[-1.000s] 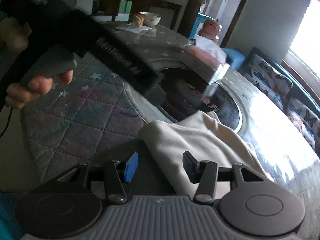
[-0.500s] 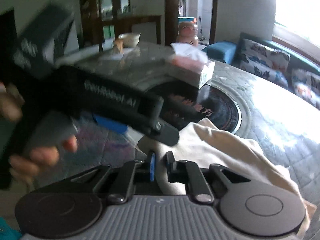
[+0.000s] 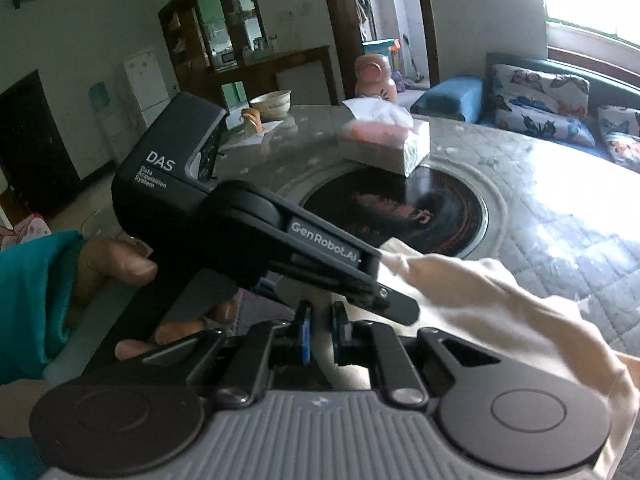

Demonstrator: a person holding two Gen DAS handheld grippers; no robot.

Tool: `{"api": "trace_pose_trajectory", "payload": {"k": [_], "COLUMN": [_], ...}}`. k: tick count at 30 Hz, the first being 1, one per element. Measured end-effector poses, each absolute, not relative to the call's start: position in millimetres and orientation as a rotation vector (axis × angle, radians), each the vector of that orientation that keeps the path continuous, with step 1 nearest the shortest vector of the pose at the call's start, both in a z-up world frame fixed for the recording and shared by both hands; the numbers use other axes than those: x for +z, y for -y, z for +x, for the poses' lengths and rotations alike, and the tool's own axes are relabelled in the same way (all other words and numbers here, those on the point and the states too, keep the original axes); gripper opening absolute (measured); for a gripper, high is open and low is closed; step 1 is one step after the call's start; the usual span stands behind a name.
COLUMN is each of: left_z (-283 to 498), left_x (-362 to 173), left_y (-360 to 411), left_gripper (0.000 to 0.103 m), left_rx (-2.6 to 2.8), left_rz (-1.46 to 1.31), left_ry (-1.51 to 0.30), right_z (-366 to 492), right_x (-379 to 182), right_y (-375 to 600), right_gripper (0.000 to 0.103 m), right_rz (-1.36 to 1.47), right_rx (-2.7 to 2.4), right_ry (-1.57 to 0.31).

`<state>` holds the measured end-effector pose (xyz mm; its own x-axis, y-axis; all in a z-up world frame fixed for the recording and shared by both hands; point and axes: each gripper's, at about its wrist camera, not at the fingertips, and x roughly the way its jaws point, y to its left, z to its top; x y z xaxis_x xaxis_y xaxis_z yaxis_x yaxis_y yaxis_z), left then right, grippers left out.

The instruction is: Fold clothes

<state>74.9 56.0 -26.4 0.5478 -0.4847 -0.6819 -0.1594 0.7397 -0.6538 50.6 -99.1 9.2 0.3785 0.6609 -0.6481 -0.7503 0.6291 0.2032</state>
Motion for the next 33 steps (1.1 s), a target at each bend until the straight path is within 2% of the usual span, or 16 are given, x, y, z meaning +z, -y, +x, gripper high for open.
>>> {"api": "trace_pose_trajectory", "payload": {"k": [1,3,4,5,6,7,12,20,22,24,25,26,27,28,33], "left_z": [75.6,76.4,76.8,77.3,77.7,77.8,76.3,75.3,75.8,76.4,76.5,76.7,77.2,77.9,86.2], "left_x": [-26.6,-26.3,-26.0,-25.3,-24.6,-23.8,-20.3,-12.9,-11.9,-11.2,-10.3,-8.9,-7.4,-4.5,18.2], "left_y": [-56.6,-56.9,-56.4,-54.6,-52.9,-51.5,-46.1,-32.7,-30.9,-29.1,-27.4,-25.4,-23.4,-21.3,-10.1], "left_gripper": [0.025,0.022,0.022,0.022,0.022,0.022,0.022,0.022,0.022,0.022,0.022,0.022,0.021,0.021,0.02], "left_rx": [-0.215,-0.22,-0.222,-0.222,-0.222,-0.22,-0.211,-0.195,-0.191,-0.189,-0.189,-0.189,-0.188,-0.189,-0.22], "left_rz": [-0.733,-0.717,-0.707,-0.692,-0.677,-0.665,-0.602,-0.467,-0.452,-0.432,-0.419,-0.403,-0.39,-0.377,-0.33], "left_ry": [-0.997,-0.998,-0.999,-0.998,-0.997,-0.996,-0.99,-0.978,-0.977,-0.976,-0.974,-0.972,-0.97,-0.964,-0.925], "right_z": [50.9,49.5,49.0,48.7,48.7,50.2,72.2,109.8,109.3,106.6,105.0,103.2,100.7,98.8,92.7], "right_x": [8.9,11.9,14.3,16.9,19.6,22.0,20.4,-18.0,-25.5,-32.5,-34.1,-34.2,-31.3,-26.5,0.5], "right_y": [99.2,104.0,108.8,114.8,122.1,130.3,185.6,255.3,256.2,255.3,253.4,250.5,249.0,249.1,254.4], "right_gripper": [0.013,0.024,0.026,0.032,0.042,0.046,0.054,0.058,0.058,0.052,0.045,0.024,0.018,0.014,0.013], "right_rz": [-0.139,-0.153,-0.153,-0.148,-0.141,-0.139,-0.147,0.007,0.042,0.074,0.075,0.065,0.071,0.077,0.068], "right_rx": [0.907,0.897,0.888,0.877,0.859,0.829,0.585,0.323,0.329,0.352,0.364,0.375,0.388,0.395,0.406], "right_ry": [-0.768,-0.754,-0.746,-0.738,-0.734,-0.729,-0.742,-0.849,-0.87,-0.877,-0.877,-0.875,-0.872,-0.864,-0.806]}}
